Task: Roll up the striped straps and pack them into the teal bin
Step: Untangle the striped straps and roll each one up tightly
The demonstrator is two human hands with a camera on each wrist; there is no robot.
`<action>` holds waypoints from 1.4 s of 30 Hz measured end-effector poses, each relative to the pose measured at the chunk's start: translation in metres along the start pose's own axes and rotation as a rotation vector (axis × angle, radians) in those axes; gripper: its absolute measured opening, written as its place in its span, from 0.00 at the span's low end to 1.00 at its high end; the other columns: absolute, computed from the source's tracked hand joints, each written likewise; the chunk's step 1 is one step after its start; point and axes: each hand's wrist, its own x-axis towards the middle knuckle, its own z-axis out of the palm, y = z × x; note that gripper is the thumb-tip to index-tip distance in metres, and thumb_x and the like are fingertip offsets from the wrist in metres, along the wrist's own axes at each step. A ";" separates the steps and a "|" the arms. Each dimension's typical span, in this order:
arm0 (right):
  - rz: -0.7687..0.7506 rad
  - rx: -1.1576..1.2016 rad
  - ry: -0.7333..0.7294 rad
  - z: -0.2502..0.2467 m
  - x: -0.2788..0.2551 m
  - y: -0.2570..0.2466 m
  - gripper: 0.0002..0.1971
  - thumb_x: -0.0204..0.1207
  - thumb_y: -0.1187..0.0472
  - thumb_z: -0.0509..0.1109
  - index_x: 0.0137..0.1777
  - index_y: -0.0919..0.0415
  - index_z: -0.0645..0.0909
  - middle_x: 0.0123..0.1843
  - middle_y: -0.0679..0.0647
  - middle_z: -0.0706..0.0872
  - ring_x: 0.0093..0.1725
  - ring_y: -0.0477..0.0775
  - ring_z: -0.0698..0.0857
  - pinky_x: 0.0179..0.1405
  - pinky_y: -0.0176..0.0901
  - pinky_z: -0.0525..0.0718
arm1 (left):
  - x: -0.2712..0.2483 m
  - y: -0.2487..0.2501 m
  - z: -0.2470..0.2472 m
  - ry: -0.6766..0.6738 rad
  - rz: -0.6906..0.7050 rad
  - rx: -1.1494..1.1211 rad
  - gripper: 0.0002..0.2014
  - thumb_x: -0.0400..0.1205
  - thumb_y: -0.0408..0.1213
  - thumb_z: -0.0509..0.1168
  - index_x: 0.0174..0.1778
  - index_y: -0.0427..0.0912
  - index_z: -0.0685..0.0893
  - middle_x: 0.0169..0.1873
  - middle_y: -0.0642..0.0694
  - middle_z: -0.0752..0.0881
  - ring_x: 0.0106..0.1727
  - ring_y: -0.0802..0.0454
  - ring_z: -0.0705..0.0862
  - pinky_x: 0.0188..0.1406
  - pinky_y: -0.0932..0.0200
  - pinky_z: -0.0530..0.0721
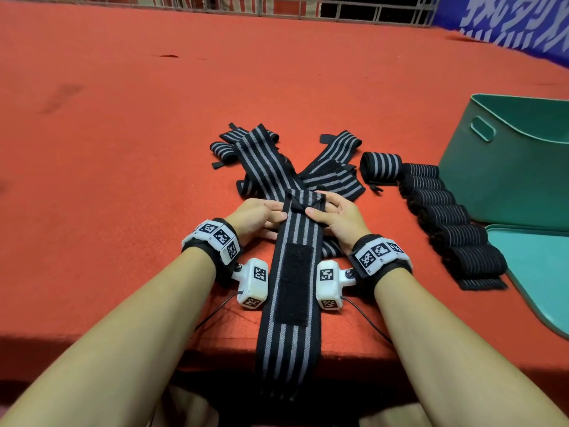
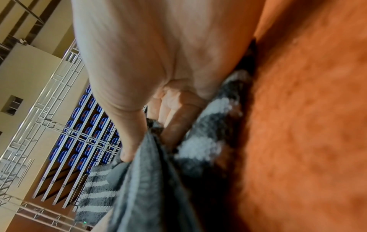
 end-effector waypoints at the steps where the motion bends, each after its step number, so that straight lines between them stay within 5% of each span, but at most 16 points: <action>1: -0.007 0.000 -0.003 0.000 -0.001 0.000 0.22 0.77 0.74 0.77 0.70 0.65 0.81 0.61 0.61 0.92 0.60 0.61 0.92 0.64 0.59 0.89 | 0.000 -0.001 -0.001 0.006 0.007 0.007 0.15 0.87 0.22 0.60 0.61 0.37 0.89 0.49 0.44 0.93 0.39 0.56 0.93 0.29 0.66 0.86; 4: -0.038 -0.009 -0.008 -0.002 -0.002 -0.001 0.22 0.74 0.77 0.78 0.66 0.62 0.84 0.61 0.62 0.92 0.61 0.60 0.91 0.62 0.57 0.90 | 0.001 0.001 0.000 0.005 0.007 -0.032 0.10 0.87 0.24 0.62 0.56 0.37 0.88 0.37 0.48 0.92 0.31 0.58 0.89 0.26 0.66 0.85; 7: -0.057 -0.022 -0.009 -0.002 -0.005 -0.003 0.23 0.68 0.82 0.78 0.57 0.56 0.90 0.56 0.60 0.93 0.58 0.59 0.92 0.55 0.53 0.92 | 0.002 0.004 0.003 -0.020 -0.036 -0.117 0.02 0.84 0.37 0.65 0.50 0.44 0.80 0.27 0.55 0.75 0.24 0.59 0.72 0.23 0.63 0.80; 13: -0.065 -0.042 0.027 0.000 -0.002 0.002 0.24 0.64 0.84 0.77 0.44 0.53 0.95 0.52 0.61 0.94 0.55 0.65 0.92 0.50 0.54 0.92 | 0.002 0.004 0.000 -0.038 -0.042 -0.102 0.33 0.72 0.71 0.70 0.57 0.44 0.84 0.40 0.47 0.77 0.36 0.52 0.76 0.36 0.56 0.80; 15: -0.067 -0.040 0.031 0.000 -0.003 0.002 0.23 0.64 0.84 0.78 0.46 0.55 0.94 0.51 0.62 0.94 0.55 0.64 0.92 0.52 0.55 0.93 | 0.000 0.005 0.003 -0.054 -0.019 -0.026 0.26 0.81 0.66 0.67 0.57 0.45 0.86 0.32 0.54 0.83 0.30 0.57 0.80 0.33 0.60 0.81; 19: -0.058 -0.042 0.006 0.002 -0.006 -0.003 0.21 0.66 0.84 0.75 0.49 0.59 0.94 0.45 0.56 0.95 0.50 0.58 0.93 0.45 0.46 0.91 | -0.002 0.005 0.005 -0.043 0.015 0.013 0.13 0.86 0.51 0.67 0.47 0.45 0.87 0.19 0.56 0.79 0.23 0.60 0.79 0.29 0.63 0.78; 23: 0.004 0.015 -0.020 0.004 -0.006 -0.007 0.22 0.67 0.72 0.65 0.56 0.60 0.93 0.54 0.60 0.94 0.58 0.59 0.92 0.44 0.45 0.92 | 0.000 -0.003 -0.001 0.008 0.076 -0.141 0.12 0.85 0.46 0.70 0.55 0.42 0.91 0.26 0.54 0.82 0.25 0.59 0.80 0.30 0.62 0.81; 26: 0.038 -0.029 -0.101 0.006 -0.009 -0.014 0.18 0.75 0.51 0.73 0.63 0.57 0.89 0.54 0.54 0.95 0.52 0.51 0.94 0.38 0.41 0.90 | -0.005 -0.004 -0.002 0.044 0.101 -0.326 0.11 0.88 0.42 0.67 0.60 0.39 0.86 0.25 0.54 0.84 0.24 0.62 0.81 0.33 0.63 0.83; 28: 0.039 -0.088 -0.128 0.008 -0.011 -0.016 0.20 0.80 0.41 0.73 0.63 0.55 0.88 0.53 0.50 0.95 0.50 0.48 0.94 0.40 0.40 0.90 | -0.006 -0.004 -0.005 0.062 0.119 -0.391 0.14 0.87 0.38 0.69 0.65 0.35 0.85 0.39 0.45 0.89 0.32 0.58 0.85 0.37 0.62 0.85; 31: 0.017 -0.138 -0.097 0.010 -0.010 -0.014 0.13 0.78 0.45 0.78 0.55 0.52 0.89 0.54 0.50 0.95 0.50 0.47 0.93 0.38 0.38 0.87 | -0.006 -0.006 -0.005 0.079 0.123 -0.381 0.19 0.84 0.32 0.72 0.69 0.29 0.83 0.57 0.34 0.88 0.51 0.45 0.88 0.52 0.53 0.86; 34: 0.000 -0.161 -0.079 0.010 -0.011 -0.011 0.08 0.78 0.52 0.80 0.55 0.51 0.90 0.52 0.48 0.95 0.47 0.45 0.91 0.38 0.37 0.86 | -0.006 -0.007 -0.004 0.078 0.121 -0.367 0.21 0.82 0.28 0.73 0.71 0.27 0.82 0.56 0.35 0.91 0.49 0.47 0.92 0.43 0.60 0.89; 38: -0.005 -0.168 -0.090 0.008 -0.012 -0.011 0.04 0.82 0.56 0.76 0.55 0.49 0.87 0.43 0.38 0.94 0.44 0.38 0.92 0.35 0.33 0.87 | -0.001 -0.011 -0.007 0.066 0.127 -0.339 0.19 0.80 0.27 0.74 0.68 0.29 0.85 0.59 0.34 0.91 0.59 0.42 0.91 0.51 0.58 0.90; 42: -0.018 -0.153 -0.088 0.010 -0.011 -0.011 0.13 0.85 0.57 0.72 0.67 0.57 0.86 0.54 0.49 0.94 0.46 0.41 0.92 0.30 0.32 0.84 | -0.002 -0.009 -0.004 0.068 0.148 -0.330 0.21 0.81 0.29 0.74 0.71 0.35 0.84 0.62 0.36 0.91 0.59 0.45 0.91 0.46 0.61 0.90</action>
